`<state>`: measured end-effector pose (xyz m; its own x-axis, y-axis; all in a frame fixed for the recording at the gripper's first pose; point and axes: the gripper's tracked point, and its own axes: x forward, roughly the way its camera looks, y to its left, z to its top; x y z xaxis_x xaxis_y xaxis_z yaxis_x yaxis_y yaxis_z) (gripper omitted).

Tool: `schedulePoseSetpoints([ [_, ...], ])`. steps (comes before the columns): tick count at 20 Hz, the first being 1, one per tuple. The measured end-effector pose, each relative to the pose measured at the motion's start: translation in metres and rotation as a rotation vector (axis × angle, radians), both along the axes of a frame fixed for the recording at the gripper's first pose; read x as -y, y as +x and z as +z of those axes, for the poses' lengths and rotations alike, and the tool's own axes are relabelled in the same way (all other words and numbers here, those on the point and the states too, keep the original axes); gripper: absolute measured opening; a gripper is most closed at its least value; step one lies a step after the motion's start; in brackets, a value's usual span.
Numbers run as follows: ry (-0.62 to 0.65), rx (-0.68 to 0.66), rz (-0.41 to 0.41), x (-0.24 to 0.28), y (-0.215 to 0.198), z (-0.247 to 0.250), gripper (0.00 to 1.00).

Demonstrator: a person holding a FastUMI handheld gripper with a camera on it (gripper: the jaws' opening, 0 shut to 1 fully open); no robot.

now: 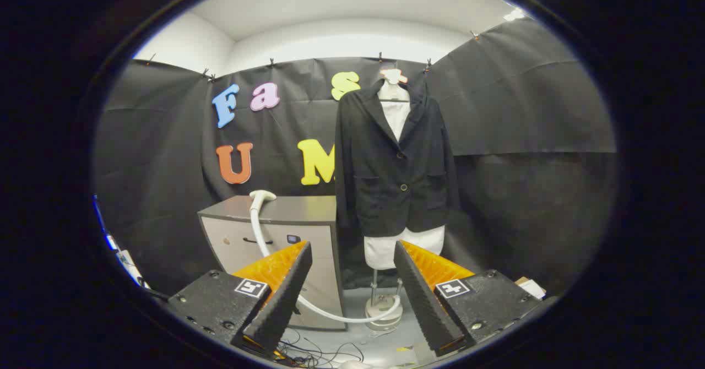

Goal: Iron the clothes twice with a garment steamer, once on the left side and once on the right side.

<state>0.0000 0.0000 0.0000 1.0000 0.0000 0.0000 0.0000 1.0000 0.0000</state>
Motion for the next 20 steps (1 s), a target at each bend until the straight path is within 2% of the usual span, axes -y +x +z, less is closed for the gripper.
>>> schedulePoseSetpoints([
  [10,0.013,-0.028,0.024,-0.006,0.015,0.006,0.96],
  [15,0.021,-0.063,0.060,-0.019,0.047,0.012,0.96],
  [20,-0.001,-0.082,0.110,-0.041,0.100,0.025,0.96],
])
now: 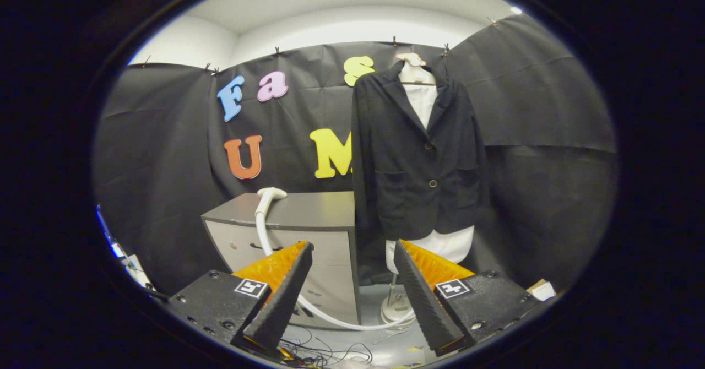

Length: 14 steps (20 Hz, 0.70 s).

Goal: Iron the clothes twice with a garment steamer, once on the left side and once on the right side.

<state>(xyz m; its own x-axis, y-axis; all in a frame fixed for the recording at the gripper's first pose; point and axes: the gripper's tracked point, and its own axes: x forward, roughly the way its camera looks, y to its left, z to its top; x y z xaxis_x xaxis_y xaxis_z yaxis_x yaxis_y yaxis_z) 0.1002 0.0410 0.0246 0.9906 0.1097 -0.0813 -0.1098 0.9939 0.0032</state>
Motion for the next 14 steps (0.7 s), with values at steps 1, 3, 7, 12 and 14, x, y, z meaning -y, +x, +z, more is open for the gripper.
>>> schedulePoseSetpoints([
  [1,-0.004,-0.013,0.009,-0.006,0.013,0.001,0.96],
  [3,-0.008,-0.035,0.052,-0.024,0.037,0.006,0.96],
  [7,-0.024,-0.055,0.143,-0.064,0.087,0.018,0.96],
  [12,-0.064,-0.081,0.254,-0.123,0.149,0.028,0.96],
  [14,-0.077,-0.113,0.285,-0.146,0.174,0.024,0.96],
])
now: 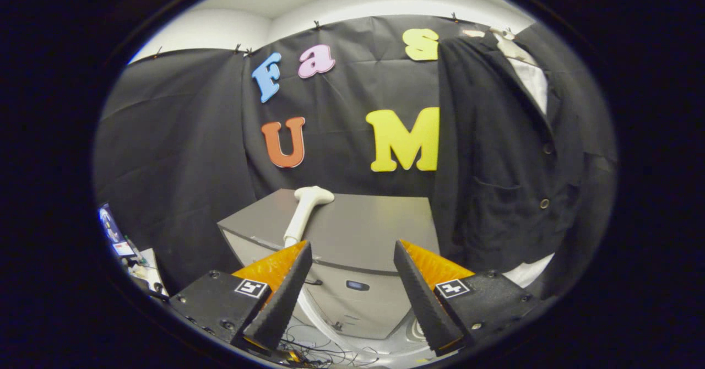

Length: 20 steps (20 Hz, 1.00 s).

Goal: Iron the clothes twice with a garment steamer, once on the left side and once on the right side.

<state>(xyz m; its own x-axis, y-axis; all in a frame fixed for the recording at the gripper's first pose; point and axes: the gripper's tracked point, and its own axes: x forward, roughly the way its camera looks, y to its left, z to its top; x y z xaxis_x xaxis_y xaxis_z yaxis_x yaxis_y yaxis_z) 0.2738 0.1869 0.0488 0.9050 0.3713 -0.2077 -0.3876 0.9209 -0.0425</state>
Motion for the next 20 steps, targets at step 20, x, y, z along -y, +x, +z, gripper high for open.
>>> schedulePoseSetpoints([
  [20,-0.201,-0.233,0.213,-0.179,0.161,-0.067,0.94],
])
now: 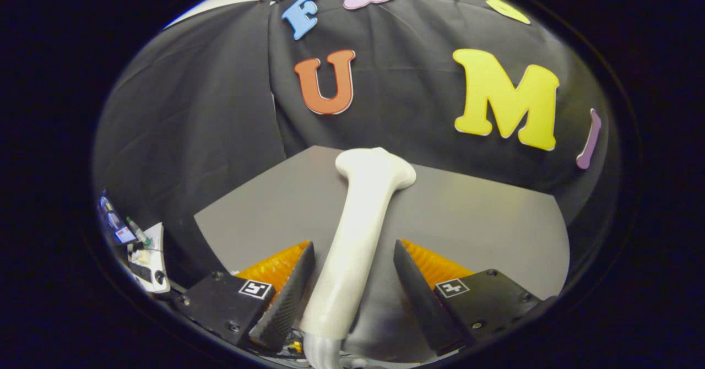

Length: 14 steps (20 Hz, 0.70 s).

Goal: Iron the clothes twice with a garment steamer, once on the left side and once on the right side.

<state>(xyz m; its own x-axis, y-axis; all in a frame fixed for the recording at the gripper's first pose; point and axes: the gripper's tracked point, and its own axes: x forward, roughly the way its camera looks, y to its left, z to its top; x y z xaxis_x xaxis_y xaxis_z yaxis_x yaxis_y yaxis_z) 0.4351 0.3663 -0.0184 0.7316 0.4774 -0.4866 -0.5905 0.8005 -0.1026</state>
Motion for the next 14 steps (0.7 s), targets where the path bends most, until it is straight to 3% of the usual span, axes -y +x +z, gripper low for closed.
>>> schedulePoseSetpoints([
  [7,0.027,0.055,0.035,-0.003,0.000,0.000,0.94],
  [9,0.032,0.036,0.045,-0.007,-0.003,0.001,0.88],
  [12,0.056,-0.009,0.042,-0.010,-0.003,0.001,0.66],
  [14,0.132,-0.095,0.057,-0.018,-0.010,0.001,0.58],
])
